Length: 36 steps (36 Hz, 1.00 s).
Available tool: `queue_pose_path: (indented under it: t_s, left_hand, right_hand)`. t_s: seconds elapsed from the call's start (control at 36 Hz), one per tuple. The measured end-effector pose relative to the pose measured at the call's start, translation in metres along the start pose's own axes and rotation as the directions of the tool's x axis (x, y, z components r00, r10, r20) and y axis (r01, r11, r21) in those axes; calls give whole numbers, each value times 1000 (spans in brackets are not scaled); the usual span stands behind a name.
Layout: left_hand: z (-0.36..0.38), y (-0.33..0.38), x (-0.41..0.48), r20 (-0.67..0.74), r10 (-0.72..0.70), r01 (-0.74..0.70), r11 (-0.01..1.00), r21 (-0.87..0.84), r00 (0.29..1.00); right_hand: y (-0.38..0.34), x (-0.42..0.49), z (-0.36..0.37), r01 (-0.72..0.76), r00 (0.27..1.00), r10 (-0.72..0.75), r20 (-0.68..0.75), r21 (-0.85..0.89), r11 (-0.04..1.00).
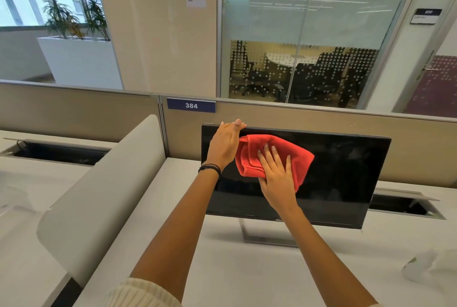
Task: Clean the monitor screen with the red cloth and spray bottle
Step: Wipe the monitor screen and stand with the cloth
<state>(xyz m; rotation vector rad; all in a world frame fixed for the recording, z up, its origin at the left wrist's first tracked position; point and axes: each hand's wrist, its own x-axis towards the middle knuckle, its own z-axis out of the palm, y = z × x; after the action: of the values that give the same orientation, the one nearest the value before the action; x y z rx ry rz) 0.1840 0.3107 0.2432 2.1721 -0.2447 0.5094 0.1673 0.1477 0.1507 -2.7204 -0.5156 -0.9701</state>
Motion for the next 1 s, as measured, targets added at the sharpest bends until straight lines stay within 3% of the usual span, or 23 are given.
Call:
queue_pose_path:
  t_s: [0.22,0.42,0.67,1.0]
  left_hand:
    - [5,-5,1,-71,16,-15,1000,3,997]
    - [2,-5,-1,-98,85,-78,995,67,992]
    - [4,-8,0,-75,139,-127,981,145,987]
    - [3,-9,-1,-58,172,-157,968,195,983]
  right_hand:
    - [29,8,-19,102,994,-98,37,-108,989]
    - [37,10,-29,-91,993,87,-74,-47,995]
    - [40,-16,-16,-254,964,255,-70,27,967]
    - [39,-19,-11,-122,992,118,39,92,988]
